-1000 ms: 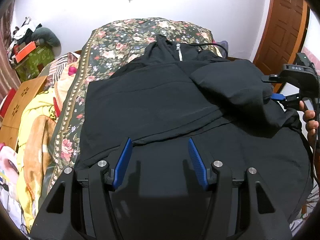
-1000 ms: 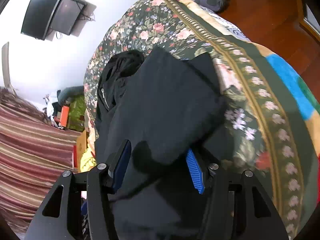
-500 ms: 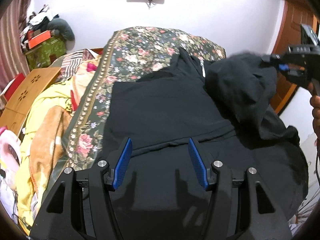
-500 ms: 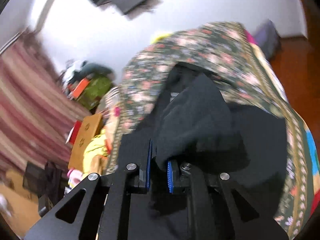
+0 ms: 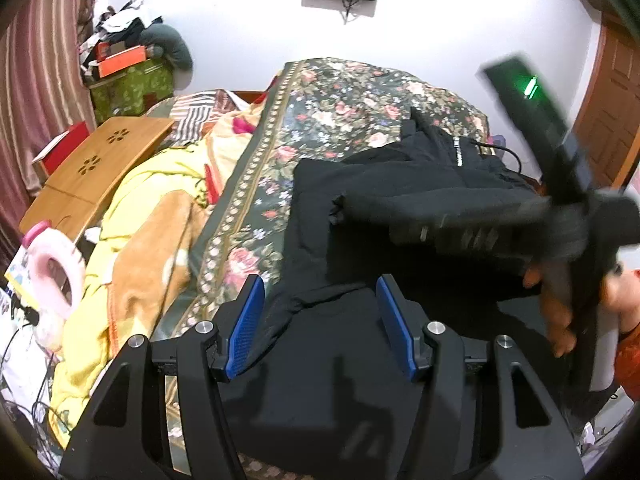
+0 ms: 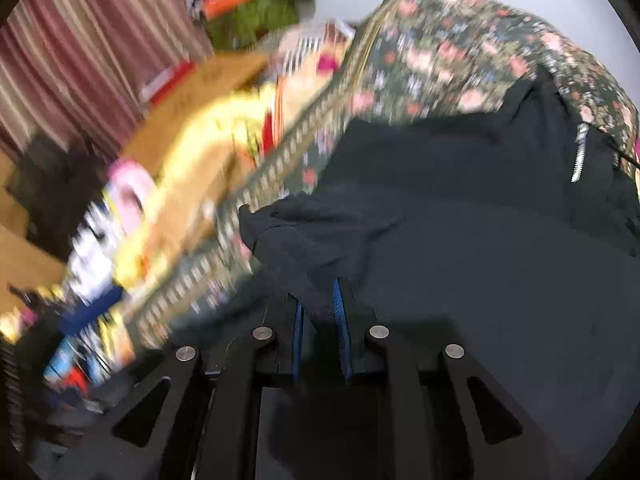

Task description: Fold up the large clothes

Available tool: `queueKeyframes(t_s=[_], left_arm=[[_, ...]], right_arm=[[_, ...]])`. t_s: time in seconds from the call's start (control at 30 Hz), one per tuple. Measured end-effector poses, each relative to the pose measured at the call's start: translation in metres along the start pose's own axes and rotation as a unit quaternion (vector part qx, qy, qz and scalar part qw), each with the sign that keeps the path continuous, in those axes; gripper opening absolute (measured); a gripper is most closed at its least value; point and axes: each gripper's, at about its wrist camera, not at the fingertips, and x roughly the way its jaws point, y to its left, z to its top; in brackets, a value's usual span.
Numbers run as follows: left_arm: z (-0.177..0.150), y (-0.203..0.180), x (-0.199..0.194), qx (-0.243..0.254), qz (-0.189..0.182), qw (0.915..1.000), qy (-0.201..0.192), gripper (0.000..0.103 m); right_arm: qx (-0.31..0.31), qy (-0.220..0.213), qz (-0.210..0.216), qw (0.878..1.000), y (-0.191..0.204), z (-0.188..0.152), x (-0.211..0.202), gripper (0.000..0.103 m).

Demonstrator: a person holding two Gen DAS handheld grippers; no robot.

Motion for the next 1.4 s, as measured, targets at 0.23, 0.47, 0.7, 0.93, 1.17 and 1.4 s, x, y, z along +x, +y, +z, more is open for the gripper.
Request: queueKeyframes(t_s=[0.23,0.47,0.7,0.93,1.17,1.4], left_arm=[[0.010,0.005,0.003,-0.009,0.002,1.0000,0.002,0.057],[0.045,-0.023,0.012,0.029,-0.011,0.9994,-0.017,0.057],[0.099,-0.073,0.034,0.085,-0.036,0.9952,-0.033,0.058],[0.159,-0.124,0.083,0.121,-0.062,0.9904,-0.025,0.061],[0.210,-0.160,0.164,0.133,-0.071,0.9884,0.012,0.061],[0.252,-0.181,0.258,0.090,-0.102,0.9888,0.061,0.060]], right_arm=[[0.003,0.012,0.028,1.000,-0.021,-0.008,-0.030,0.029],[0.055,-0.075,0.019,0.995,-0.075,-0.012,-0.106,0.043],[0.120,-0.137,-0.031,0.983,-0.155,-0.010,-0.155,0.043],[0.183,-0.174,-0.056,0.966,-0.234,0.007,-0.175,0.043],[0.241,-0.158,-0.058,0.956,-0.309,0.041,-0.141,0.043],[0.298,-0.116,-0.066,0.945,-0.374,0.083,-0.072,0.043]])
